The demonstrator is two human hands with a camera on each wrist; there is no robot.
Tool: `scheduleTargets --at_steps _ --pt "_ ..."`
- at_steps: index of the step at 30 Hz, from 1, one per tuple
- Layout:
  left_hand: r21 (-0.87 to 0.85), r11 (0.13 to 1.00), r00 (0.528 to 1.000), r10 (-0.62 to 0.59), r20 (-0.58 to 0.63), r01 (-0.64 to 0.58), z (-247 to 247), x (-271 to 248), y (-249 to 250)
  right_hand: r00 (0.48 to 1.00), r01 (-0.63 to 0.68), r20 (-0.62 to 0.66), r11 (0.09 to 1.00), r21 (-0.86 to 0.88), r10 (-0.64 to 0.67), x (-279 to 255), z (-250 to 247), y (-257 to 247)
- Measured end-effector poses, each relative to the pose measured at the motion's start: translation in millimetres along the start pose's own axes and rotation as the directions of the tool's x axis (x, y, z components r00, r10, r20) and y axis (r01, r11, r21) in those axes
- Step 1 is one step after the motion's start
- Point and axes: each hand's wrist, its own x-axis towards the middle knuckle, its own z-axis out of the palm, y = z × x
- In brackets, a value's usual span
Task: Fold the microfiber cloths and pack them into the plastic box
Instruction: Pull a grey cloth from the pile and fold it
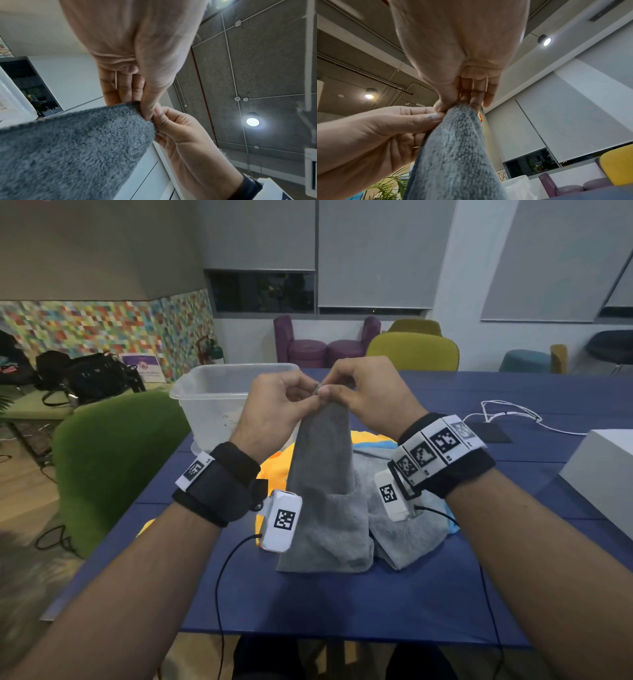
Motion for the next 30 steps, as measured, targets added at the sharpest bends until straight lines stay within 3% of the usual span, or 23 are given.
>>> scheduleTargets --at_steps 4,8,12,18,24,30 --pt "-0.045 0.997 0.997 -0.069 -0.014 0.069 5 -10 -5 0.997 -0.005 -0.081 1.000 0.003 0.005 -2 0 -1" --pt "-0.040 0.986 0.983 -0.155 0.098 0.160 12 -34 -30 0.971 -0.034 -0.237 0.999 0.030 0.040 -5 -12 2" --pt "0.124 0.962 0.945 -0.265 0.192 0.245 8 -62 -68 0.941 -0.104 -0.323 0.995 0.007 0.101 -11 -27 17" --pt "0.441 0.865 0.865 -0.398 0.307 0.241 -14 -98 -102 0.883 -0.235 -0.415 0.972 0.008 0.217 -45 -42 42" --pt "0.311 0.857 0.832 -0.492 0.256 0.411 -54 -109 -107 0.830 -0.453 -0.365 0.891 -0.002 0.421 -105 -33 72" --pt "0.219 0.867 0.839 -0.492 0.231 0.447 -86 -103 -89 0.772 -0.563 -0.347 0.827 0.014 0.532 -161 -18 82"
